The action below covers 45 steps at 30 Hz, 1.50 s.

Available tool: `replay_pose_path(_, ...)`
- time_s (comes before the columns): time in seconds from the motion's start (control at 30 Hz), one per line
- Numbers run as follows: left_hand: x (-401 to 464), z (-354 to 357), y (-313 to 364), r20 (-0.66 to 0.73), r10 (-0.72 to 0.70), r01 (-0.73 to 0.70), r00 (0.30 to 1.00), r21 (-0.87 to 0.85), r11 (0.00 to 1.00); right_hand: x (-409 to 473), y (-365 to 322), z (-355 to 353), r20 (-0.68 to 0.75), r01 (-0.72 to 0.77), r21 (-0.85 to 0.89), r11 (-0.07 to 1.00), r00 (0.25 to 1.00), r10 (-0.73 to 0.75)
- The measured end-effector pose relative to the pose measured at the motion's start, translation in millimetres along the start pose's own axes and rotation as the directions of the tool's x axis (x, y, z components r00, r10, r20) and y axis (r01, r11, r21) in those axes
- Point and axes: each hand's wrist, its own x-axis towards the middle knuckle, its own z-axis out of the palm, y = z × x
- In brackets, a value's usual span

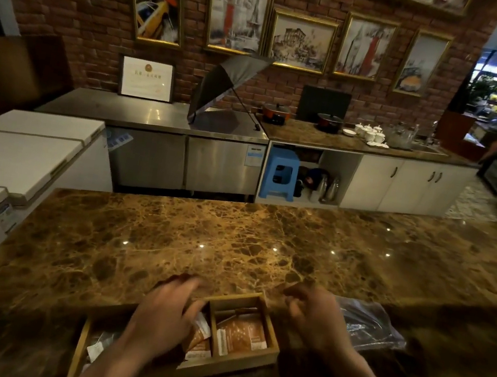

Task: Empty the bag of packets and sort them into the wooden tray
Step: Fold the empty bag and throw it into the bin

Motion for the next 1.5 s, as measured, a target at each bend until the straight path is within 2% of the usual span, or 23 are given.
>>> replay_pose_path(0.13, 20, 14, 22, 0.051, -0.016, 0.019, 0.999, -0.056, 0.998, -12, 44, -24, -0.084, -0.169, -0.053, 0.984, 0.983, 0.164)
replay_pose_path(0.33, 35, 41, 82, 0.023, 0.122, -0.120, 0.992, -0.082, 0.989, -42, 100, -54, -0.177, -0.186, -0.085, 0.979, 0.970, 0.169)
replay_pose_path(0.43, 40, 60, 122, 0.052, 0.117, -0.115, 0.992, -0.032, 0.993, -52, 130, -72, -0.194, -0.170, -0.069, 0.983, 0.969, 0.154)
replay_pose_path(0.63, 50, 106, 194, 0.147, 0.154, -0.164, 0.977, 0.061, 0.985, -56, 200, -105, -0.016, -0.099, -0.146, 0.984, 0.995, 0.098)
replay_pose_path(0.8, 53, 145, 223, 0.239, 0.189, -0.236, 0.952, 0.188, 0.953, -48, 232, -109, 0.127, 0.012, -0.178, 0.984, 0.992, 0.011)
replay_pose_path(0.9, 50, 155, 224, 0.315, 0.156, -0.239, 0.936, 0.244, 0.940, -43, 240, -104, 0.169, 0.077, -0.177, 0.981, 0.985, -0.047)
replay_pose_path(1.07, 50, 159, 219, 0.372, 0.051, -0.176, 0.927, 0.310, 0.934, -32, 248, -96, 0.152, 0.126, -0.139, 0.982, 0.983, -0.105)
replay_pose_path(1.2, 48, 160, 218, 0.422, -0.002, -0.157, 0.907, 0.340, 0.927, -30, 245, -93, 0.217, 0.122, -0.144, 0.982, 0.972, -0.089)
replay_pose_path(1.3, 50, 162, 217, 0.394, 0.026, -0.161, 0.919, 0.314, 0.936, -21, 241, -94, 0.104, 0.112, -0.200, 0.973, 0.990, -0.093)
replay_pose_path(1.4, 47, 154, 219, 0.342, 0.056, -0.146, 0.938, 0.242, 0.959, -13, 236, -95, 0.225, 0.080, -0.104, 0.991, 0.973, -0.054)
replay_pose_path(1.5, 50, 141, 223, 0.261, 0.039, -0.104, 0.965, 0.240, 0.965, -6, 228, -101, 0.212, 0.083, -0.069, 0.994, 0.975, -0.067)
